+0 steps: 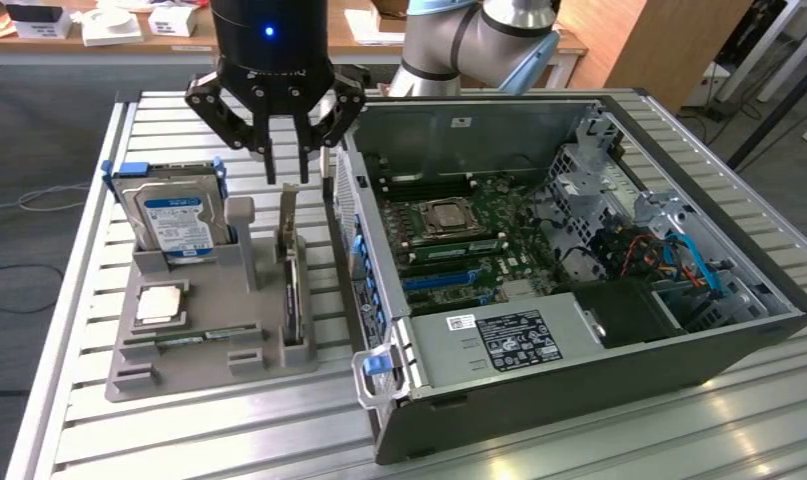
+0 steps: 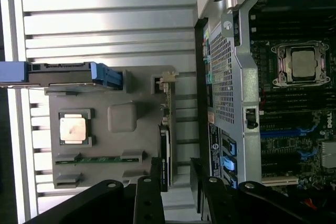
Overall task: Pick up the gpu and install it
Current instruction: 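Pick up the gpu and move the gpu toward the slot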
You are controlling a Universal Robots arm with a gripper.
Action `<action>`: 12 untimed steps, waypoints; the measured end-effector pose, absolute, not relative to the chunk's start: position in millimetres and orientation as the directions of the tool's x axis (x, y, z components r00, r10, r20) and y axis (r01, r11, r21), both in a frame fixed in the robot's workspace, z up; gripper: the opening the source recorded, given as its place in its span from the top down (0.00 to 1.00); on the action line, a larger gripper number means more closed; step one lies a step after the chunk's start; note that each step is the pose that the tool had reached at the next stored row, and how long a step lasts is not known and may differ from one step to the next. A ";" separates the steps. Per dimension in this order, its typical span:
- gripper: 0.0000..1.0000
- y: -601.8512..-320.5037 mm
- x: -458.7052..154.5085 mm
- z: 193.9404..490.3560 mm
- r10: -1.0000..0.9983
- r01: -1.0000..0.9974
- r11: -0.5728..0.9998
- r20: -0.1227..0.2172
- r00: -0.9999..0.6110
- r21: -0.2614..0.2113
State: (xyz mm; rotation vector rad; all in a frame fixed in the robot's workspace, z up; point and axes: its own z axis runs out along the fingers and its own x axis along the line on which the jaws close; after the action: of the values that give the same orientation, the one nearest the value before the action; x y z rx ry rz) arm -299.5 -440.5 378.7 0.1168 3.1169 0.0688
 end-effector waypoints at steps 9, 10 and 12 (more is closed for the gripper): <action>0.64 -440.6 -299.6 362.4 0.074 0.073 0.996 -0.020 -0.997 0.045; 0.64 -440.6 -299.5 360.6 0.074 0.073 0.996 -0.020 -0.997 0.045; 0.64 -440.6 -299.5 357.0 0.073 0.072 0.996 -0.020 -0.997 0.045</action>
State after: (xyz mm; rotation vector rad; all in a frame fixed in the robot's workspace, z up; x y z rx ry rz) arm -299.5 -440.6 357.0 0.1130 3.1170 0.0689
